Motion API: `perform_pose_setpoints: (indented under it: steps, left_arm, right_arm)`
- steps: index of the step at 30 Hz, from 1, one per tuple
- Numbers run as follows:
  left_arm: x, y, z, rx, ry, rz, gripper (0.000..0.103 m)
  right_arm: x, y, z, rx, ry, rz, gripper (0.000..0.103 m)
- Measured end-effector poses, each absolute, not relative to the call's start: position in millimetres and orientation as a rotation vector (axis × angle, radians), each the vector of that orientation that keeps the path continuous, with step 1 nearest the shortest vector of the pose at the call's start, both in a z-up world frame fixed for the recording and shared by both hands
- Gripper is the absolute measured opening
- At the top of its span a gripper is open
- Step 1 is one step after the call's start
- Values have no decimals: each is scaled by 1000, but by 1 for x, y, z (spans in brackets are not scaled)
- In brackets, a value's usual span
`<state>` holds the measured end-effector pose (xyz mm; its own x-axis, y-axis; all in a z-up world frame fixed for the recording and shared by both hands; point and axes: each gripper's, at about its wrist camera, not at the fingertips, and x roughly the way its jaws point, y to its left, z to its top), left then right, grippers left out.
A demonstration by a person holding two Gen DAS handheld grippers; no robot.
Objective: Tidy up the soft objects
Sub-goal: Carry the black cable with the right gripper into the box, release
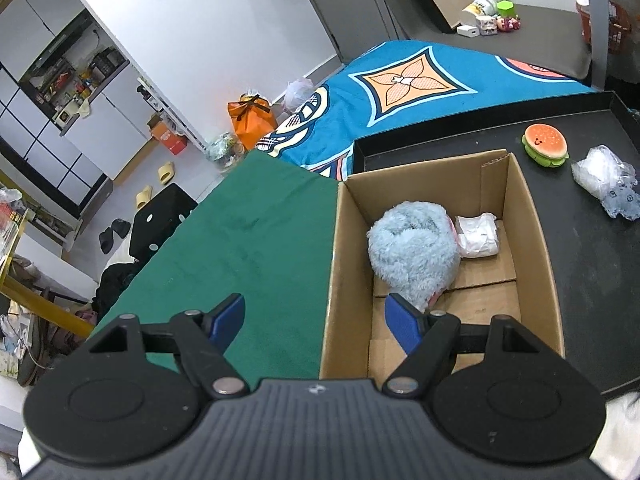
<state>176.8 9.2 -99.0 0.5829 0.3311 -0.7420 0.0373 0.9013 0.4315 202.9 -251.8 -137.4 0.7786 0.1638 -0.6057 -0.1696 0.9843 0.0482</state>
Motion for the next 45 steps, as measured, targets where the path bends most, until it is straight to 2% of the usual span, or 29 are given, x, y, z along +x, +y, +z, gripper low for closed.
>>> perform_pose_setpoints:
  steps: [22,28,31,34,39,45]
  left_arm:
    - [151,42,-106,352,920,119,76]
    - [151,48,-111,312,922,85,72]
    - [153,52,-114,286,928,70,66]
    - [154,55,-119,272,938,52,54]
    - [156,62,-126,235,959,32,29]
    - [157,67,-132,206,968,2,9]
  right_arm:
    - [184,-190,-102,24,610,316,31]
    - [182,-165,-104,-2,625,367,31]
    - [181,-152,-106,-23,633,392,31]
    - [179,-139,-107,-42,642,417,31]
    - [176,-121,-113,-83,664,436,31]
    - [176,-100,-118,-125,680,448,32]
